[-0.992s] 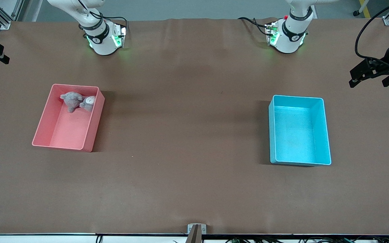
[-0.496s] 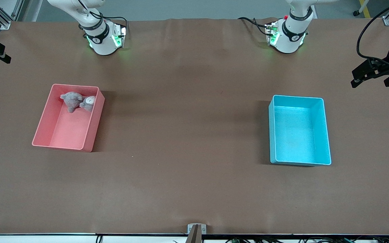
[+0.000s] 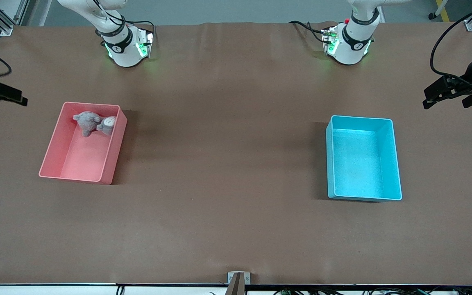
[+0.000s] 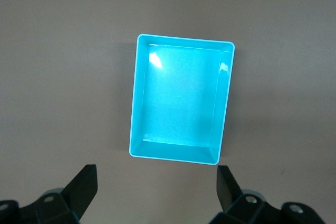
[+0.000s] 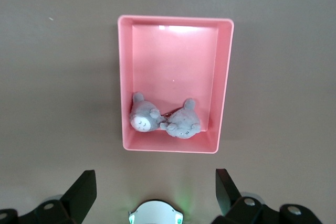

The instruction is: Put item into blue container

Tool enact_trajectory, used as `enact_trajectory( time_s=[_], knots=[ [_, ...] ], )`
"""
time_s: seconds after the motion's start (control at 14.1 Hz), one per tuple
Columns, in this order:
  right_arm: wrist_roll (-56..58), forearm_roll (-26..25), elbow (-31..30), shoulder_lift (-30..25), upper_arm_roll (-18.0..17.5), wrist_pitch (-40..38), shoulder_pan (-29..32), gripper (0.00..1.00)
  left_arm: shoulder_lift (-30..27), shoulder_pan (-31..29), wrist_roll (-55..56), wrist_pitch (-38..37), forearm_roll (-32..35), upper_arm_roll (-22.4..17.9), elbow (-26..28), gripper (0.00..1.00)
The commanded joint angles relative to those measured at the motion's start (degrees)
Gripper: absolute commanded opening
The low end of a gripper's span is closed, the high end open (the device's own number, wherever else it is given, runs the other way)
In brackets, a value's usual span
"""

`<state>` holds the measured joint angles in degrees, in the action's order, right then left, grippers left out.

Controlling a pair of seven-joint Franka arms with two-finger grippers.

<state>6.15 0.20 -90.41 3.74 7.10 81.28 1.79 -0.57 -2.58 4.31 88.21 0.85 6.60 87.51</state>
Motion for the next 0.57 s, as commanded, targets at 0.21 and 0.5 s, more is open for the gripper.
enact_trajectory(
  time_s=[0.21, 0.5],
  knots=[
    [-3.32, -0.64, -16.58, 2.6, -0.24, 17.62, 1.11, 1.0, -0.13, -0.05, -0.53, 0.82, 0.3, 0.0, 0.9, 1.0],
    [-13.62, -0.46, -30.68, 1.18, -0.24, 29.26, 1.02, 1.0, -0.13, -0.05, -0.53, 1.09, 0.3, 0.0, 1.52, 1.0]
  ],
)
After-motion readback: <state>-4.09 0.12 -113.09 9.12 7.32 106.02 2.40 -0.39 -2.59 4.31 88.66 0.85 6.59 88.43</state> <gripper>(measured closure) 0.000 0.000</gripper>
